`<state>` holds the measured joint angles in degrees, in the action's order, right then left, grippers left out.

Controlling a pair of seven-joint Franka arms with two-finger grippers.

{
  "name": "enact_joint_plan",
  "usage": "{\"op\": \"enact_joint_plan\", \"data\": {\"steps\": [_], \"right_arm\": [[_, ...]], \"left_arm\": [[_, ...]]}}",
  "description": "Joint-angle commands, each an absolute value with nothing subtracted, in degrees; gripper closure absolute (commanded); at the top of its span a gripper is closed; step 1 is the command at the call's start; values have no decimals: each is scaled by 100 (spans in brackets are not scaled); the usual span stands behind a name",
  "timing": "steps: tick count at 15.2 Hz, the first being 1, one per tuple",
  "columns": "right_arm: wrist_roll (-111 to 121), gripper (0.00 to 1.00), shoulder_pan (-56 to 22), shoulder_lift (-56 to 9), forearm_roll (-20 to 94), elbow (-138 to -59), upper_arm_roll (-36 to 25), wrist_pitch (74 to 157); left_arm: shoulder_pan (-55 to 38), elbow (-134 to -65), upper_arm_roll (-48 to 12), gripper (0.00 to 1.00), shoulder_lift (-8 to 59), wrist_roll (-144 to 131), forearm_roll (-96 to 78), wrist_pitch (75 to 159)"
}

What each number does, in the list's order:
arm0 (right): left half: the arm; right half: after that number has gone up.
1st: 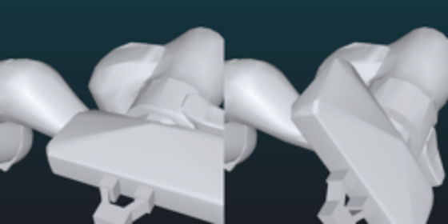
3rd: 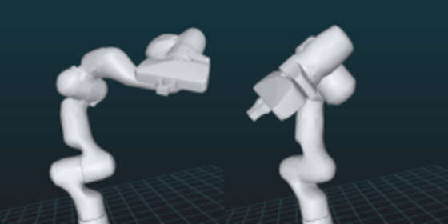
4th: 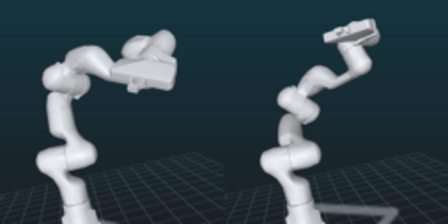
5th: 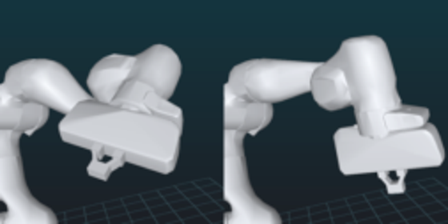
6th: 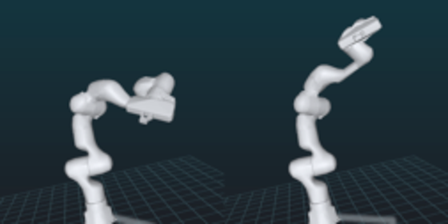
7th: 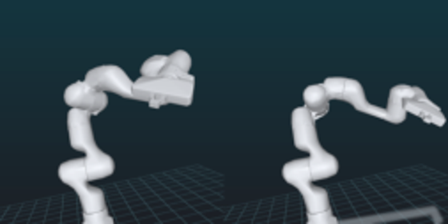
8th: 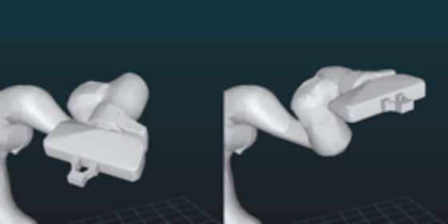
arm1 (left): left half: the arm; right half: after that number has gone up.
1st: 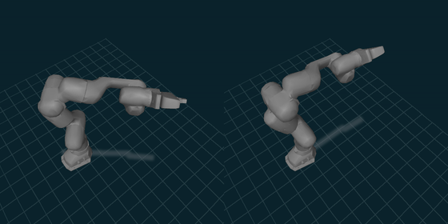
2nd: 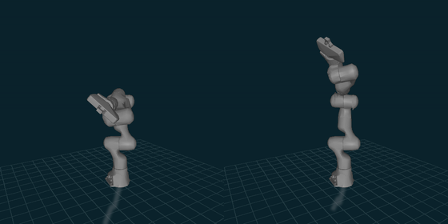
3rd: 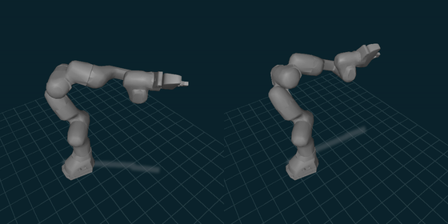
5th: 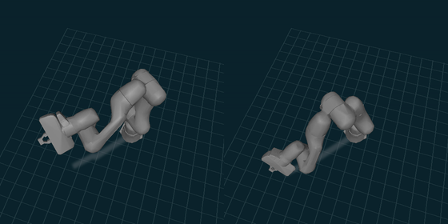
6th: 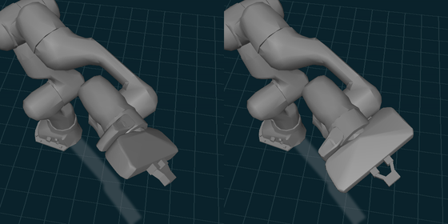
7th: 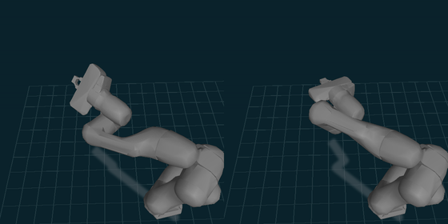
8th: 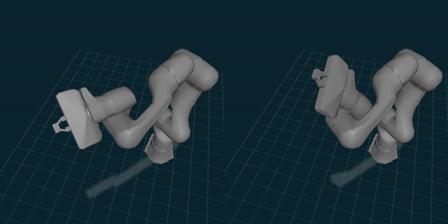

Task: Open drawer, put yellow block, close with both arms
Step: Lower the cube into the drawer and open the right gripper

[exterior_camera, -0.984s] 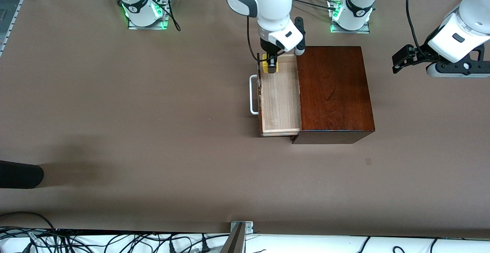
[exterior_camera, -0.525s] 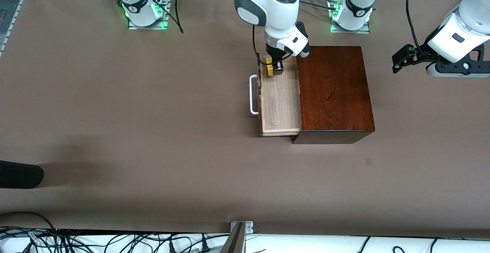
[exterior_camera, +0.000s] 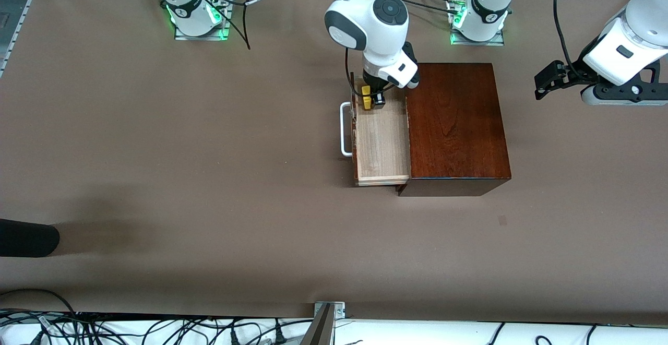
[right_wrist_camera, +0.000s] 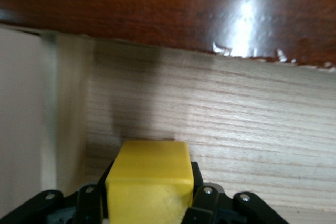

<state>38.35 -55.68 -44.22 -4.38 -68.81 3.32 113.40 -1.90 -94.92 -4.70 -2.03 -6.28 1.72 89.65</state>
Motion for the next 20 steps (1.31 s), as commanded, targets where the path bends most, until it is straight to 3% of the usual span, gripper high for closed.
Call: {"op": "enact_joint_plan", "data": {"steps": [1, 10, 11, 12, 20], "right_arm": [[3902, 100, -5537, -4632, -501, -6645, 290, 11364], [3823, 98, -5432, -4808, -510, -6592, 272, 11470], [3841, 33, -5432, -4799, -510, -6592, 272, 11478], [3850, 0, -5432, -4781, -501, -6592, 264, 11479], [3533, 0, -5371, -4361, -325, -5581, 255, 10600]], "left_arm": [[-176, -9334, -475, 0, -150, -571, 70, 8833], [-176, -9334, -475, 0, -158, -571, 62, 8833], [-176, -9334, -466, 0, -150, -571, 62, 8833], [-176, -9334, -475, 0, -149, -571, 62, 8833], [-185, -9325, -475, 0, -158, -571, 62, 8719]]}}
